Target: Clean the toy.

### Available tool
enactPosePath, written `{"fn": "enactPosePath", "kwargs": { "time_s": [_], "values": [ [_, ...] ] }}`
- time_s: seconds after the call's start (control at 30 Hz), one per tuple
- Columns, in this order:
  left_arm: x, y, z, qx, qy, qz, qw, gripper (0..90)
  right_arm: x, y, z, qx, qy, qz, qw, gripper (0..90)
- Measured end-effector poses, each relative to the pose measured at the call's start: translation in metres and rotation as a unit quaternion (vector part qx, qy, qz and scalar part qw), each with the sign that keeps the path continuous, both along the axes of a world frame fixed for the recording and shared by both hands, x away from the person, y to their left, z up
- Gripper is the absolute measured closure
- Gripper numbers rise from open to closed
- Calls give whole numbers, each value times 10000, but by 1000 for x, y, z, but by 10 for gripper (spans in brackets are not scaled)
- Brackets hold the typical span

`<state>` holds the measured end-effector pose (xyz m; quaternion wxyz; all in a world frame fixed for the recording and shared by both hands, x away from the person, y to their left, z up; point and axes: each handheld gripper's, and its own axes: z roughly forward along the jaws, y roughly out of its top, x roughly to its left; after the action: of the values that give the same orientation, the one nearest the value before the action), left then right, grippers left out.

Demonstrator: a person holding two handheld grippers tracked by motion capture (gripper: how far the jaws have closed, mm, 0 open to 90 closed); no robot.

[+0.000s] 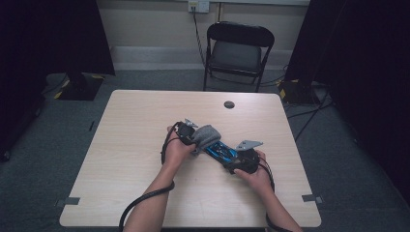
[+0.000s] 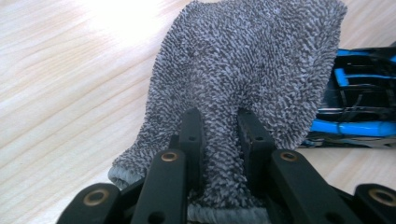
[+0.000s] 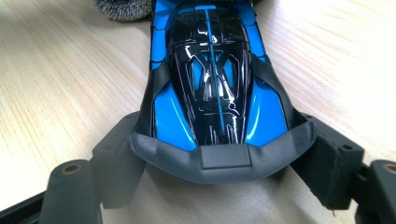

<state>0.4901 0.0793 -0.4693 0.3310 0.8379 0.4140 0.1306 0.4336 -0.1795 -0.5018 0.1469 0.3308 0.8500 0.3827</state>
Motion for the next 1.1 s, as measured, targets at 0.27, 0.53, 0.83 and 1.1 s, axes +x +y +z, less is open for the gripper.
{"fn": "enactPosePath", "kwargs": {
  "time_s": [0.27, 0.53, 0.83, 1.1],
  "values": [
    [2, 7, 0, 78, -45, 94, 9999, 747, 0, 0, 0, 1, 2, -1, 10000, 236],
    [3, 21, 2, 136, -61, 281, 9995, 749, 0, 0, 0, 1, 2, -1, 10000, 236],
    [-3, 39, 9, 36, -136, 467, 9988, 749, 0, 0, 0, 1, 2, 0, 10000, 236],
    [-13, 45, 23, -124, -299, 350, 9989, 749, 0, 0, 0, 2, 5, 3, 10000, 236]
  ]
}}
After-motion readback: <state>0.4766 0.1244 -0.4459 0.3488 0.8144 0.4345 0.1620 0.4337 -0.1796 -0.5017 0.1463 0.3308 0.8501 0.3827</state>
